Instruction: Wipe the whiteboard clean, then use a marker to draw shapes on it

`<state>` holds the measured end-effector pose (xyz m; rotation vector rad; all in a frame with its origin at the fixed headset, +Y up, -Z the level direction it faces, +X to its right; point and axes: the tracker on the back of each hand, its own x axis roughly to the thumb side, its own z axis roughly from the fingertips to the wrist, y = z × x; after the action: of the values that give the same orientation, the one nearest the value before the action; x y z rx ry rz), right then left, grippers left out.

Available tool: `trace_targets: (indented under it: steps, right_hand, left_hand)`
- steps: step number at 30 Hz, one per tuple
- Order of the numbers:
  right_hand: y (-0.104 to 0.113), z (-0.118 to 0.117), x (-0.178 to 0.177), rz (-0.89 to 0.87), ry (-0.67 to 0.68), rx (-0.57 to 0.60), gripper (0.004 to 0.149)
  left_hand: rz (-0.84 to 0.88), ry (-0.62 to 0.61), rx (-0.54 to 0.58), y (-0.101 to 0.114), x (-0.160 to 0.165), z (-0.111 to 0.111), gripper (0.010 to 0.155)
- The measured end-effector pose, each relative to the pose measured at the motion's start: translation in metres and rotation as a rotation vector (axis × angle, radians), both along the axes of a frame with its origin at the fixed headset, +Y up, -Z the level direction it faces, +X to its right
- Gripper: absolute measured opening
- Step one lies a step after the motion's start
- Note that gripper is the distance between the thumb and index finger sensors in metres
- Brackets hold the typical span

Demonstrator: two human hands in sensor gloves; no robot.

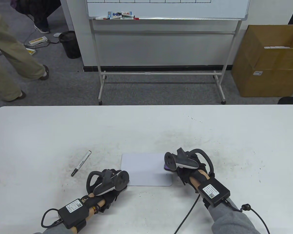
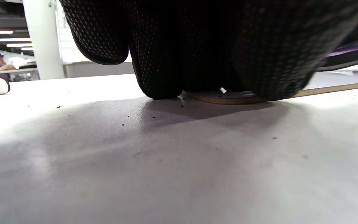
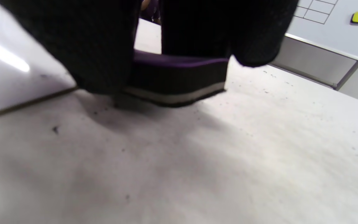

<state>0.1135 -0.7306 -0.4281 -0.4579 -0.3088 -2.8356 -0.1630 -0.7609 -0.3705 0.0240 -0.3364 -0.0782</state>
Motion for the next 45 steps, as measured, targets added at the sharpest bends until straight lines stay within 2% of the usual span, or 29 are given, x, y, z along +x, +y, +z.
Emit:
trace_targets:
  steps: [2,6,8,16,19,23,28,32,37,40,45]
  right_hand:
    - [0.007,-0.002,0.01,-0.103,-0.067,0.008,0.076]
    - [0.018,-0.01,0.04,-0.279,-0.248,0.069,0.079]
    - [0.016,-0.016,0.051,-0.313,-0.326,0.088,0.079]
    - [-0.005,-0.044,0.062,-0.31,-0.453,0.11,0.077]
    - [-0.008,-0.052,0.061,-0.308,-0.465,0.117,0.077]
    - [-0.01,-0.061,0.055,-0.275,-0.453,0.114,0.078]
    - [-0.014,-0.068,0.049,-0.201,-0.434,0.118,0.078]
    - [-0.022,-0.07,0.051,-0.243,-0.445,0.084,0.077]
    - [-0.028,-0.068,0.054,-0.241,-0.447,0.101,0.077]
    - [-0.023,-0.065,0.054,-0.255,-0.426,0.101,0.079]
    - [0.001,-0.045,0.048,-0.319,-0.368,0.129,0.079]
  left_hand:
    - [0.009,-0.015,-0.02,0.0,-0.001,-0.001,0.044]
    - [0.067,-0.037,-0.244,0.006,-0.007,-0.004,0.057]
    - [0.098,-0.036,-0.254,0.009,-0.011,-0.004,0.061]
    - [0.093,-0.029,-0.263,0.024,-0.029,0.015,0.066]
    - [0.103,-0.027,-0.309,0.023,-0.04,0.028,0.068]
    - [0.113,-0.015,-0.307,0.019,-0.053,0.041,0.068]
    - [0.142,0.006,-0.31,0.014,-0.062,0.038,0.069]
    - [0.161,-0.002,-0.316,0.011,-0.064,0.038,0.069]
    - [0.16,-0.001,-0.328,0.007,-0.066,0.037,0.069]
    - [0.177,0.003,-0.336,0.007,-0.067,0.035,0.069]
    - [0.195,-0.003,-0.345,0.008,-0.065,0.034,0.068]
